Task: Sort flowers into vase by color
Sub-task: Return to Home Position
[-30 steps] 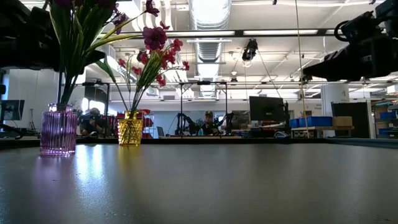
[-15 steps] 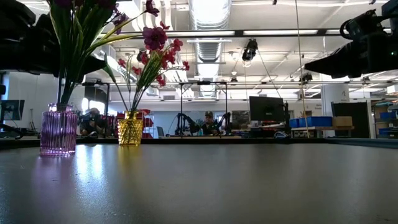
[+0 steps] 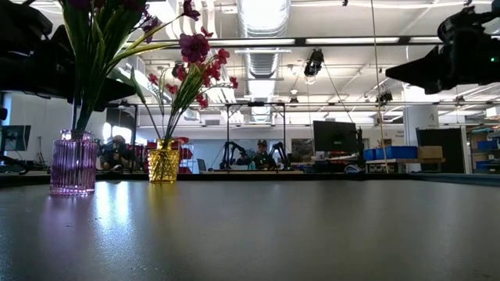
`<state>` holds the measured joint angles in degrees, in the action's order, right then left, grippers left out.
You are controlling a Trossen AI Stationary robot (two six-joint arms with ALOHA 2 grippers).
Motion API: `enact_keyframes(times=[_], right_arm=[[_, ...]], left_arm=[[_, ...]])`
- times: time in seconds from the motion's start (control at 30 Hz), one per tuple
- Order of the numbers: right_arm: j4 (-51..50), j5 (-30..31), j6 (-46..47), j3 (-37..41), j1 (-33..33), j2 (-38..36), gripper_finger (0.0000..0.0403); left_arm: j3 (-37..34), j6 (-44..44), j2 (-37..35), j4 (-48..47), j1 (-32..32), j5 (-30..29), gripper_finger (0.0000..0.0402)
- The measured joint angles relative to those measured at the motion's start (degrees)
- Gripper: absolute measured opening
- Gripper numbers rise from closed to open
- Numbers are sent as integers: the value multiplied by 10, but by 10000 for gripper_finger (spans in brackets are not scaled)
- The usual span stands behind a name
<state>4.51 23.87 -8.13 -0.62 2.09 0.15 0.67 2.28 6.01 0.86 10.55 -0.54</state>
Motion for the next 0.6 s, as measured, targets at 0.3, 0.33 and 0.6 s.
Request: enact_keyframes(times=[0.3,0.33,0.6], right_arm=[[0,17,97,0,0,7,9],[1,17,93,0,0,7,9],[1,17,91,0,0,8,9]], left_arm=[[0,0,6,2,0,0,0],[0,0,7,2,0,0,0],[0,0,7,3,0,0,0]])
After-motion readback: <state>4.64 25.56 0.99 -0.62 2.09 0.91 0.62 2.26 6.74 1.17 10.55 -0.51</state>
